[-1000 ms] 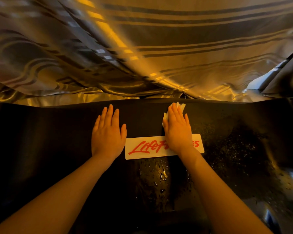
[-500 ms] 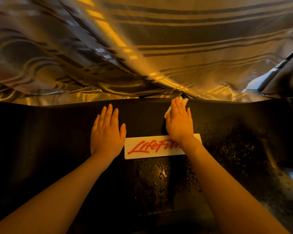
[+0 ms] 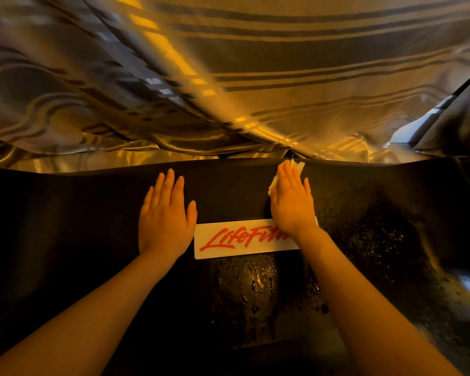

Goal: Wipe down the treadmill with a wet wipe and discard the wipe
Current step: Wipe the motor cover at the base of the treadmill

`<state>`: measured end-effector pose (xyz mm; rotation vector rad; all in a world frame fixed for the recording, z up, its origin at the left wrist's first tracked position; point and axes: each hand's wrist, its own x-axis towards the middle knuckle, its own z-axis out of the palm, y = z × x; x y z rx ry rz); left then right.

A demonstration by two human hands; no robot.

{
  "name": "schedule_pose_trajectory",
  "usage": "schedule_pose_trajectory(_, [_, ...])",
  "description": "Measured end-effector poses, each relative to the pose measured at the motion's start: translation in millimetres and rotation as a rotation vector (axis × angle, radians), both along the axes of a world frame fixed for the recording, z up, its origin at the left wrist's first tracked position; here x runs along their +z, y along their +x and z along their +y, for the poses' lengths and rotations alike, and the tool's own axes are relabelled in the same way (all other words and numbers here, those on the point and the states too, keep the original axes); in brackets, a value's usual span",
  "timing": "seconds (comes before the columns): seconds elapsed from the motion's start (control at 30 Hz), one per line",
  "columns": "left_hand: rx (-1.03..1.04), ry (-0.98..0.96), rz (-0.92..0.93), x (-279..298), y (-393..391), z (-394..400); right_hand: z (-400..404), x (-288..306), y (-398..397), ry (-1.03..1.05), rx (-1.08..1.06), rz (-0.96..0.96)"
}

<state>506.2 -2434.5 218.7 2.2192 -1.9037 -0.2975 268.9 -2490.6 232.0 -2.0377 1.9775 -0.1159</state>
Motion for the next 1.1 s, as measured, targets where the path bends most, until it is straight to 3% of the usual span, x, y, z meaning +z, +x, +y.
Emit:
schedule_pose_trajectory(0.13, [0.0,0.002,-0.003,-0.3,0.4,0.5,-17.3,2.2,3.3,0.015,-0.014,0.038])
schedule_pose_trajectory(0.4, [0.005,0.008,0.012,0.6,0.1,0.2,54.6,-1.1,-9.9,-0.029,-0.084,0.016])
schedule_pose_trajectory(0.7, [0.001,0.004,0.014,0.0,0.5,0.5,-14.1,-1.3,-18.6,0.005,-0.079,-0.027])
schedule_pose_trajectory(0.97, [0.004,0.0,0.027,0.2,0.6,0.9,47.1,-0.2,-37.8,-0.026,-0.06,-0.054])
schedule_pose_trajectory(1.1, [0.006,-0.001,0.031,-0.2,0.7,0.7,28.0,-2.5,-38.6,-0.008,-0.075,-0.058])
